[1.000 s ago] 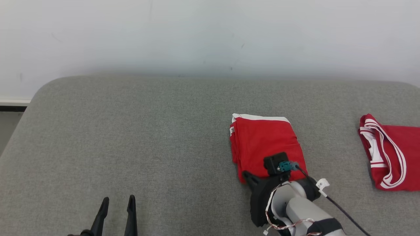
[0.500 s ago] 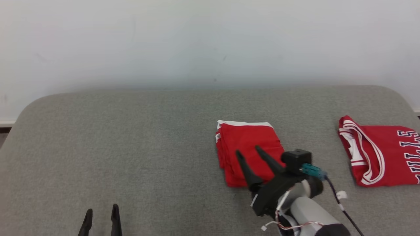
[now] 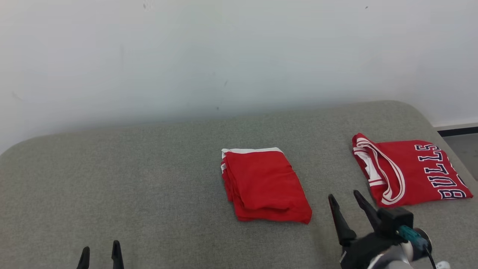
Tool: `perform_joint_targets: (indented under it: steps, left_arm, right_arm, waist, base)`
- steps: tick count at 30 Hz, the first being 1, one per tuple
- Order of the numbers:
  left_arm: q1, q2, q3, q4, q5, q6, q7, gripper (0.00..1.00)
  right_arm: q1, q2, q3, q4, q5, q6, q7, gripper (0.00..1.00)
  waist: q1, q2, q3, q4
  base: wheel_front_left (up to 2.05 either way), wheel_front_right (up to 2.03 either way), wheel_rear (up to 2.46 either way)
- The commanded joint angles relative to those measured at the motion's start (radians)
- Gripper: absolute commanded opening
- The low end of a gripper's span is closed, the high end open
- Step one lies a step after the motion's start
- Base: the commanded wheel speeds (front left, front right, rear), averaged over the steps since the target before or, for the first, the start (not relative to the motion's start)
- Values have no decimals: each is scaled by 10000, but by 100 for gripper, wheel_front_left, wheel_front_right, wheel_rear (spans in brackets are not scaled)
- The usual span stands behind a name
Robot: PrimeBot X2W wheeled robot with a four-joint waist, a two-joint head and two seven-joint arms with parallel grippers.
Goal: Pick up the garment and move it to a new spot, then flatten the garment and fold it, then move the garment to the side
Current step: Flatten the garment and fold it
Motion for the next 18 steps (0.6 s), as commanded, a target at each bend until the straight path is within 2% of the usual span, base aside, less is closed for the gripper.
perform_joint_targets:
  steps: [1, 9, 18]
  left_arm:
    - [156, -4, 31, 22, 145, -21, -2, 100]
    - [286, -3, 314, 298, 367, -245, -2, 100]
    - [303, -3, 412, 452, 356, -351, -2, 100]
  right_arm:
    - [145, -65, -89, -79, -54, -29, -2, 100]
    - [1167, 172, -572, -551, -295, -29, 77, 100]
    - [1551, 452, -650, -753, -105, -29, 185, 100]
  waist:
    - [1, 0, -66, -40]
    - [1, 0, -196, 11]
    - [1, 0, -220, 97]
  base:
    - [0, 0, 0]
    - [0, 0, 0]
    - [0, 0, 0]
